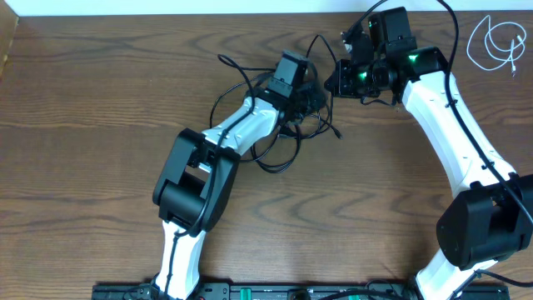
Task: Untangle cables
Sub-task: 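Stretch the black cables apart, left gripper left, right gripper right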
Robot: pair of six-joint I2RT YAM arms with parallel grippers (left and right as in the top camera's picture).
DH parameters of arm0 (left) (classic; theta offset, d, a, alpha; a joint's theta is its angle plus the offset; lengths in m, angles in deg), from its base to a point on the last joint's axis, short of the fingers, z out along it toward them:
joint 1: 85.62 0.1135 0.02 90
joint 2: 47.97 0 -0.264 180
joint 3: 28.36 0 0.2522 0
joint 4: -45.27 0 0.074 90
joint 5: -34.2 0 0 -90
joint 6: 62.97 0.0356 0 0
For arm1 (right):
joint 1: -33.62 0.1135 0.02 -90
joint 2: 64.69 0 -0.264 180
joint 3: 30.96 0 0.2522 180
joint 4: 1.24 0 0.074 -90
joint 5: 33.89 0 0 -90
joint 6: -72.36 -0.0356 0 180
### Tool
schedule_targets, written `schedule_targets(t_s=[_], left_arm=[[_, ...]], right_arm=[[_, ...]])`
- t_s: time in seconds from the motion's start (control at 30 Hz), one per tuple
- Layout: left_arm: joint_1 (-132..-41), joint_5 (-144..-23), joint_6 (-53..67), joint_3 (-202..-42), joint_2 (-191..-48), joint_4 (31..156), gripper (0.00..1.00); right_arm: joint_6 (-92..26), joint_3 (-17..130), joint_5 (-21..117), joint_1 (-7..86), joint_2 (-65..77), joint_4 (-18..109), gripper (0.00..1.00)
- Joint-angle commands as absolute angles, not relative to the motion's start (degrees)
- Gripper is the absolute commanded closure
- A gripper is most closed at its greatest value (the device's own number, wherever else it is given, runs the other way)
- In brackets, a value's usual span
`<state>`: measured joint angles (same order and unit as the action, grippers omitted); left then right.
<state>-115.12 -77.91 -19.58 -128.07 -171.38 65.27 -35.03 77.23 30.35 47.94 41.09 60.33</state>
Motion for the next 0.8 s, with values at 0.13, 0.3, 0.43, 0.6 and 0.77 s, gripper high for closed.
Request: schedule_targets(t_s=[0.13,0.3,0.43,0.6,0.77], left_arm=[[-111.99,-77.63,-12.59,-128.0,-167.1,73.05,0.92],[-107.44,-77.58,-5.24,-128.0,-156.7,84.2,0.93],[-103.27,-77.58,-1.79,-128.0,-146.77,91.89,0.93],[-97.39,-77.58,-0.37,-128.0,-136.54,96.11,0.93],[-89.7,-77.56,-0.39,-128.0,-128.5,95.94,0.93]], right_arm=[[-35.03,77.14,36.25,45.06,41.2,61.4,0.99],[-34.98,75.55,36.58,41.54,41.42,61.42,0.99],[-35.01,74.35,37.89,39.01,41.44,61.29,0.99],[-35.01,72.99,42.98,36.58,41.44,61.62,0.99],[-35.01,70.39,45.71,34.2,41.46,61.55,0.99]])
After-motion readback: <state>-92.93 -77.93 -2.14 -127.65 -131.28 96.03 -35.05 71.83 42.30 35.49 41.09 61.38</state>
